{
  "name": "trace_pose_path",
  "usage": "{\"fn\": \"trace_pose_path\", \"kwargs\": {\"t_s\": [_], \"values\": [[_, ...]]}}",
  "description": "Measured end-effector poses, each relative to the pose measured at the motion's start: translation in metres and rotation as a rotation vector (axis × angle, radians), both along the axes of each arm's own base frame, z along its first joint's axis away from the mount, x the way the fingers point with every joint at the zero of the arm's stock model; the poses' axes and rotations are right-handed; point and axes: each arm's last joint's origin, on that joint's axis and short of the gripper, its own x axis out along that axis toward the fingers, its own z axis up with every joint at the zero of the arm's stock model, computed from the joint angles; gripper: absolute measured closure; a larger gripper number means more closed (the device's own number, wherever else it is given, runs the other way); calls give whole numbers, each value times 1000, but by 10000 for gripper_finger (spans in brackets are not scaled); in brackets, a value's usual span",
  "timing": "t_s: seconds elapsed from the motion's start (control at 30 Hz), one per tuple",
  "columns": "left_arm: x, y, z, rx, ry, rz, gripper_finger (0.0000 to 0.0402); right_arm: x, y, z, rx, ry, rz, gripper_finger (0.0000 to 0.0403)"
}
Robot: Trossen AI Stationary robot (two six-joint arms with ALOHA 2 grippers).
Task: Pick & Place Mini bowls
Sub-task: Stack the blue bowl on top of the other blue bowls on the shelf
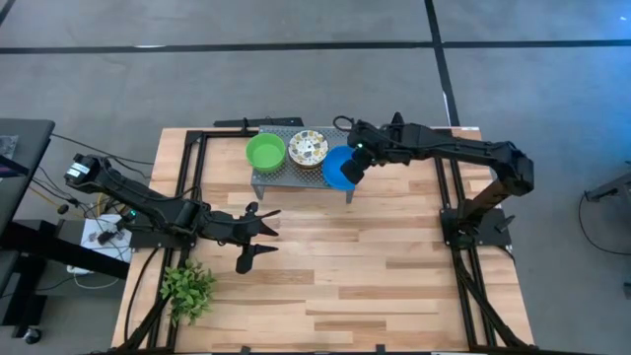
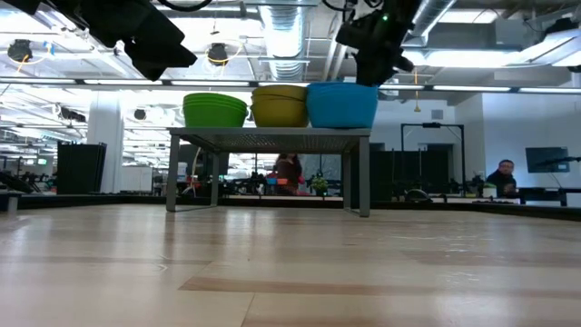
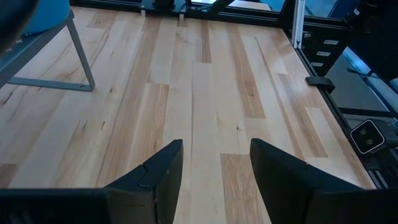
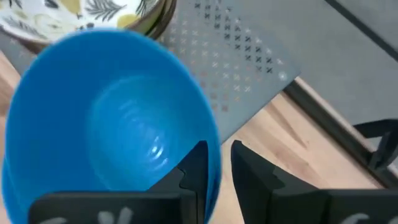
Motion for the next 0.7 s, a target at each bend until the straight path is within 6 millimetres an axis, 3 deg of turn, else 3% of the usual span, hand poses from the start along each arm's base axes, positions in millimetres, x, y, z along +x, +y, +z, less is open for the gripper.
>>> {"fn": "trace_pose_path", "kwargs": {"t_s": [0.17, 0.33, 0.7], "values": [[0, 0, 0, 0, 0, 0, 216, 1, -4, 12, -22, -22, 13, 351], [0, 0, 0, 0, 0, 0, 216, 0, -3, 23, -33, -50, 29, 389], [0, 0, 0, -2, -1, 2, 216, 0, -4, 9, 57, 28, 47, 401]]}}
